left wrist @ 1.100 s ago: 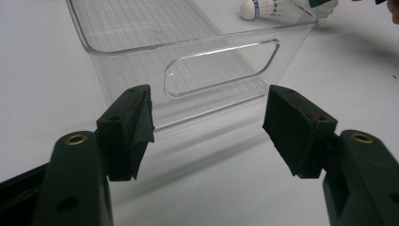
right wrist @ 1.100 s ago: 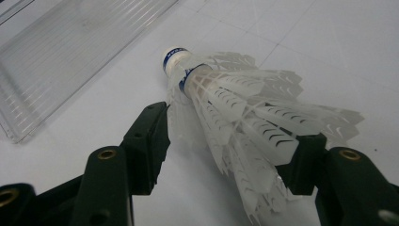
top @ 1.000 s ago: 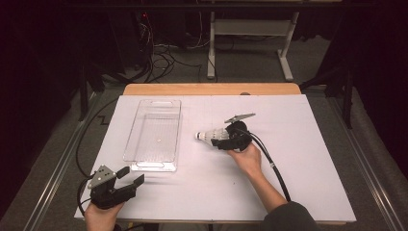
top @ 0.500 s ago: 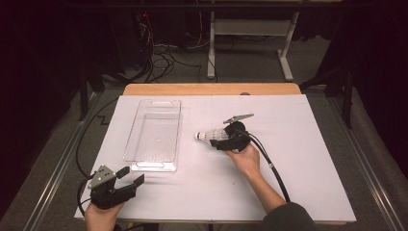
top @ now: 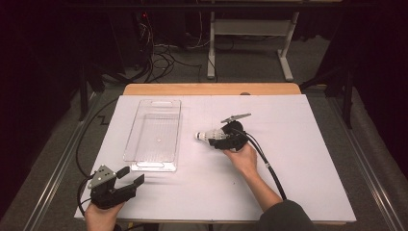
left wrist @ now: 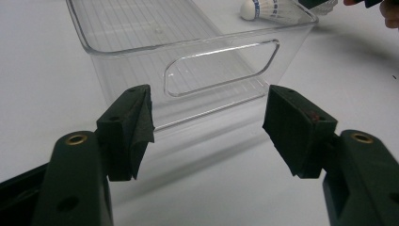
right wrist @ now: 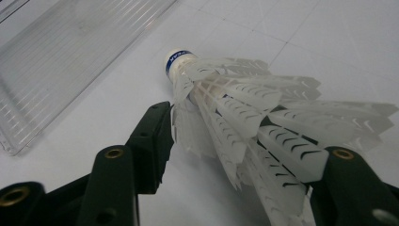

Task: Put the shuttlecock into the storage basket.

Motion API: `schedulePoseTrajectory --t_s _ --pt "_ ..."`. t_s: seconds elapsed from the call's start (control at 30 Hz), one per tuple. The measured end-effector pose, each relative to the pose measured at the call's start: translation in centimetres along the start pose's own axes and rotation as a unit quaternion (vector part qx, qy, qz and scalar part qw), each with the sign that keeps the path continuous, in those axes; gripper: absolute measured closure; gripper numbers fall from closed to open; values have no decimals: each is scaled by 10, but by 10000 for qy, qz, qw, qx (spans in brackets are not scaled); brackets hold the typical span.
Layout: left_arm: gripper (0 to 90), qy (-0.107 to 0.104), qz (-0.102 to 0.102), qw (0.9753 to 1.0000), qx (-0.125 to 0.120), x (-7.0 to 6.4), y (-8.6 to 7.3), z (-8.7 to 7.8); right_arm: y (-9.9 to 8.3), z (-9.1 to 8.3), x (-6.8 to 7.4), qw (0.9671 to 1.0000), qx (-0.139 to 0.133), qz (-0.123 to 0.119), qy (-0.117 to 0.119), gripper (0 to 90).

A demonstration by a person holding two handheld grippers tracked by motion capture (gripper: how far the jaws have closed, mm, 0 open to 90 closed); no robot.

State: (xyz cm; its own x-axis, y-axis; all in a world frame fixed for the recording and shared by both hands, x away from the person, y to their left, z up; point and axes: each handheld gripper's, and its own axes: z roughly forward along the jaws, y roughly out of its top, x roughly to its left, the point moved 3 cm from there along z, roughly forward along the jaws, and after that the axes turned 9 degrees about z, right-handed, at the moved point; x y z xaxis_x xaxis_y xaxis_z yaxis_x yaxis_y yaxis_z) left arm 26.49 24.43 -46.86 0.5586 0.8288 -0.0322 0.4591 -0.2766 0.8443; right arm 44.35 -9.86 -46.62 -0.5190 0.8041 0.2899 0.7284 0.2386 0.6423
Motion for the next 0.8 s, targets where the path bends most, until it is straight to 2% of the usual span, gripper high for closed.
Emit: schedulePoseTrajectory --t_s 0.67,0.8 --pt "340 -3 2 10000 -5 0 0 -1 1 5 5 10000 16 11 36 671" --pt "340 -4 3 10000 -8 0 0 -1 0 5 6 9999 50 -74 56 725"
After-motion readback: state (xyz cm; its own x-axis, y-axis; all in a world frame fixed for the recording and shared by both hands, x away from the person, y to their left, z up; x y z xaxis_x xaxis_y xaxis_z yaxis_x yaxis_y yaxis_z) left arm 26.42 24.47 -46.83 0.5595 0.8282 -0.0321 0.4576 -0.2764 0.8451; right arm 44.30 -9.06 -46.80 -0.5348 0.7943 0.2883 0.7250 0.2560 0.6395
